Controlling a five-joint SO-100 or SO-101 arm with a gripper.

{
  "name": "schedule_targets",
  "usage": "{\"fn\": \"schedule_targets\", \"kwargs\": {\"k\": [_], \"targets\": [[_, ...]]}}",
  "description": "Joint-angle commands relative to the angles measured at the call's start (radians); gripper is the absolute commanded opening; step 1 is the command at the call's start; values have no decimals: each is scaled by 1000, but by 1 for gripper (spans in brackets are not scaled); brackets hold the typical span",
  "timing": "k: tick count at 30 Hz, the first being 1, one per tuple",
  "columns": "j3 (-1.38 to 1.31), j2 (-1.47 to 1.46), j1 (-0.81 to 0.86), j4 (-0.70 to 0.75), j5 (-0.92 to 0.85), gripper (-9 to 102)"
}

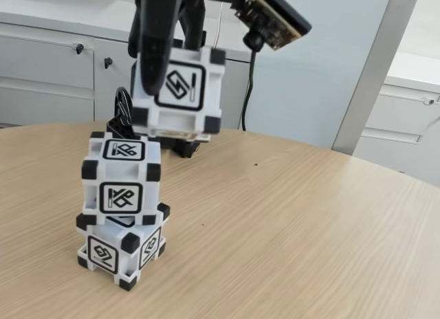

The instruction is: Stack cubes from left to right.

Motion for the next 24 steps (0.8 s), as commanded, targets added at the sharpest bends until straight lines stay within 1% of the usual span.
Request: {"fn": "schedule_targets", "kwargs": {"k": [1, 6, 8, 16, 24], "targets": [[-18, 17, 17, 18, -17, 19], [-20, 18, 60, 101, -74, 19], [-20, 18, 63, 114, -81, 19], [-21, 20, 66, 117, -67, 19], [-23, 21, 107, 107, -54, 20]]}}
